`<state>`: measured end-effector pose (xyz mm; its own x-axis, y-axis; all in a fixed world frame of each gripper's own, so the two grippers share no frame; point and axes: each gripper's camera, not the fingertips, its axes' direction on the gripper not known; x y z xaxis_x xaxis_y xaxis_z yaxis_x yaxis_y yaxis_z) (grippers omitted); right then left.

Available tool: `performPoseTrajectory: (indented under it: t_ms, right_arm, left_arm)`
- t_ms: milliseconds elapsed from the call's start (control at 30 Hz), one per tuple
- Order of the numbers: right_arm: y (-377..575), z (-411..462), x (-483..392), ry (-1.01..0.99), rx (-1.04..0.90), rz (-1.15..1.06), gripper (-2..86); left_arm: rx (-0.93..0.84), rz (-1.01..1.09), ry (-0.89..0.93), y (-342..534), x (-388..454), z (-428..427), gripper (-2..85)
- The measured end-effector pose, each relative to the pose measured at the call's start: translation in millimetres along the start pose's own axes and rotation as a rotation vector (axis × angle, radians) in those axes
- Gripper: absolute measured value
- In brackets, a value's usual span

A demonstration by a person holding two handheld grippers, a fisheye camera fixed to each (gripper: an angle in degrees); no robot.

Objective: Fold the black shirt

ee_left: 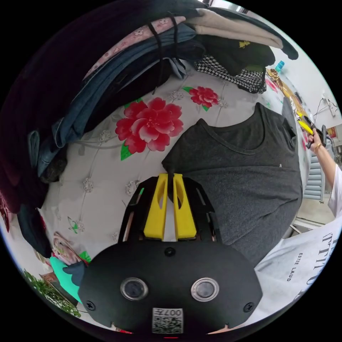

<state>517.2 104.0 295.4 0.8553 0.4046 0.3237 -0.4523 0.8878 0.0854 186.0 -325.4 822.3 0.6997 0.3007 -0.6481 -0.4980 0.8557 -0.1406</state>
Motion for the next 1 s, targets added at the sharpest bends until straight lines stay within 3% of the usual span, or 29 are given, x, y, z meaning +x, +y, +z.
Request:
performPoseTrajectory:
  t_ms: [200, 333, 533, 600, 800, 1000]
  right_arm:
    - [-33, 41, 23, -0.012, 0.002, 0.035, 5.5]
    - [-37, 43, 39, 0.026, -0.008, 0.066, 1.2]
    - [-11, -6, 119, -0.406, 0.222, 0.428, 0.1]
    - [-6, -20, 124, -0.464, 0.269, 0.442, 0.1]
    - [-21, -87, 4, -0.529, 0.208, -0.066, 0.0]
    - [87, -163, -201, -0.61, 0.068, -0.82, 0.0]
  left_arm:
    - [-0.017, -0.074, -0.075, 7, -17, -3, 0.5]
    - [-0.004, -0.167, -0.017, 12, -27, 7, 3.3]
    - [0.101, -0.291, 0.02, 35, -47, -9, 4.2]
    - [0.173, -0.34, -0.014, 52, -49, -25, 2.5]
    - [0.292, -0.344, 0.035, 115, -36, -59, 0.6]
    - [0.335, -0.256, 0.218, 174, -17, -70, 4.1]
